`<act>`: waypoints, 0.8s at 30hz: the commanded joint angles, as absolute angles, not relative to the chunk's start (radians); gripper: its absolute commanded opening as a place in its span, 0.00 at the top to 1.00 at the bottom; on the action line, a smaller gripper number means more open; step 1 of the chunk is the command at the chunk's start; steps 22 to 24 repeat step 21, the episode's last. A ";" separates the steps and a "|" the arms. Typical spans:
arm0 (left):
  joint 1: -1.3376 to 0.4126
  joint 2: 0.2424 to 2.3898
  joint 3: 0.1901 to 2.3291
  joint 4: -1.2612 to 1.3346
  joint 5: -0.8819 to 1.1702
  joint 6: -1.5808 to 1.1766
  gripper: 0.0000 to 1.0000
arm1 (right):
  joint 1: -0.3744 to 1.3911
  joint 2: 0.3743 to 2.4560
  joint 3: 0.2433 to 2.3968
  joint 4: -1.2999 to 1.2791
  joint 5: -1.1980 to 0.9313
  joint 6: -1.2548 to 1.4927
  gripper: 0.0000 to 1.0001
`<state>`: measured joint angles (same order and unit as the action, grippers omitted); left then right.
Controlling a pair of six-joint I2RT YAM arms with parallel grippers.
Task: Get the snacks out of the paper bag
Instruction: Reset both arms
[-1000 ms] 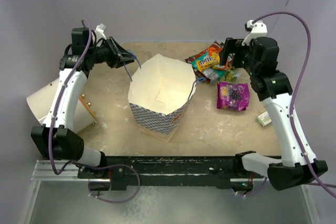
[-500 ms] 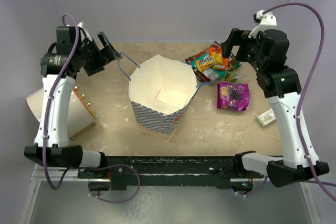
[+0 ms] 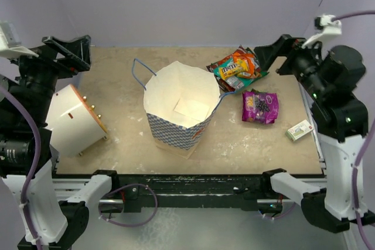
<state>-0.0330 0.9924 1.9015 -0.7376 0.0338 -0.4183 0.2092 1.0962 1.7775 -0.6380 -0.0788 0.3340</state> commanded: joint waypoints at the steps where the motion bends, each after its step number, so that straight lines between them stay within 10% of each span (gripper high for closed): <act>1: -0.029 1.018 1.925 -0.659 0.032 -0.356 0.01 | 0.212 0.993 1.842 -0.597 -0.065 0.366 0.00; 24: -0.029 1.045 1.998 -0.744 0.036 -0.342 0.01 | 0.212 0.974 1.896 -0.663 0.042 0.375 0.00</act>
